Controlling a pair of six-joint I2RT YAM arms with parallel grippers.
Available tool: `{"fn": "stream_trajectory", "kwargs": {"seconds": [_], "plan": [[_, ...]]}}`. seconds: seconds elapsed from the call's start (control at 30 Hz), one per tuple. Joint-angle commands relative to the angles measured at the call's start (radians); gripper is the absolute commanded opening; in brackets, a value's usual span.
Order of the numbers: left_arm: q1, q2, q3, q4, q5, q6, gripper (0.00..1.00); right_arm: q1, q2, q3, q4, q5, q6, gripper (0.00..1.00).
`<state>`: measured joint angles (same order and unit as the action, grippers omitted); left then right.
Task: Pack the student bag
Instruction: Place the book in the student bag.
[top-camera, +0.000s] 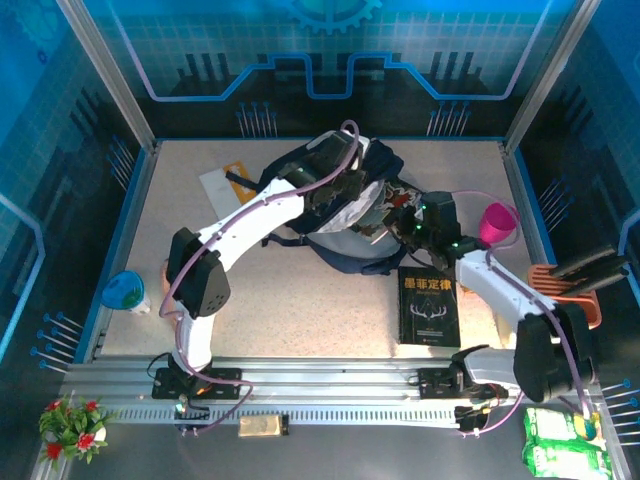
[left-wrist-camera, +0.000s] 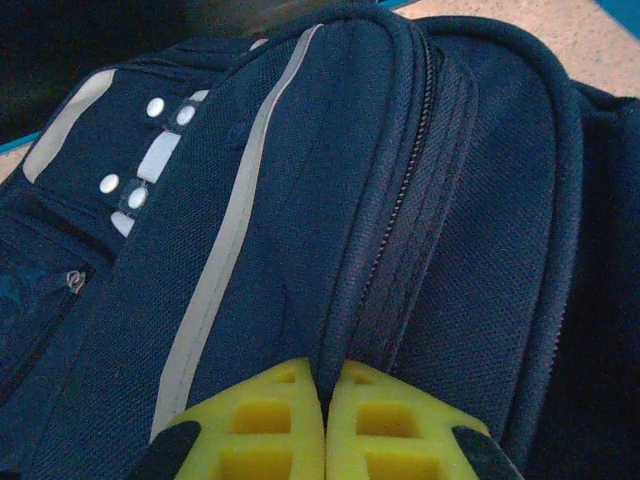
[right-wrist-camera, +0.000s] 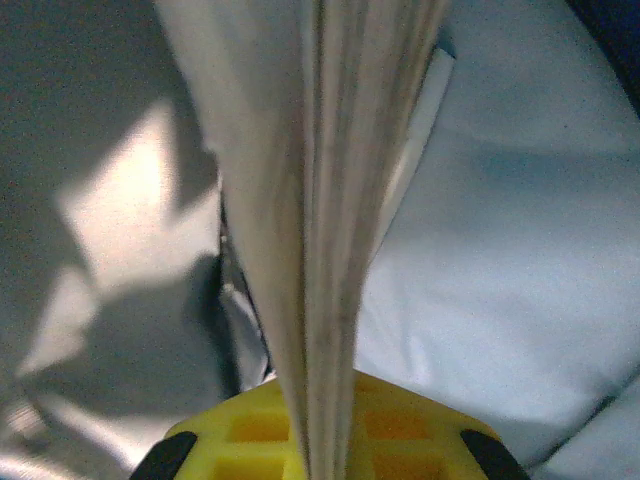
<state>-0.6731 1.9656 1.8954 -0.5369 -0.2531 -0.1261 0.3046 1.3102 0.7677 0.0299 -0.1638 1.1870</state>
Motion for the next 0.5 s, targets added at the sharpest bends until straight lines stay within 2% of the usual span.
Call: {"fn": "stream_trajectory", "kwargs": {"seconds": [0.0, 0.23, 0.47], "plan": [[0.030, -0.126, -0.019, 0.164, 0.097, -0.053, 0.00, 0.025, 0.080, 0.046, 0.113, 0.062, 0.015, 0.02], [0.073, -0.168, -0.095, 0.218, 0.218, -0.059, 0.00, 0.032, 0.308, 0.154, 0.181, 0.060, 0.007, 0.03], [0.091, -0.167, -0.101, 0.224, 0.268, -0.078, 0.00, 0.064, 0.464, 0.260, 0.212, 0.092, 0.073, 0.05]]}}
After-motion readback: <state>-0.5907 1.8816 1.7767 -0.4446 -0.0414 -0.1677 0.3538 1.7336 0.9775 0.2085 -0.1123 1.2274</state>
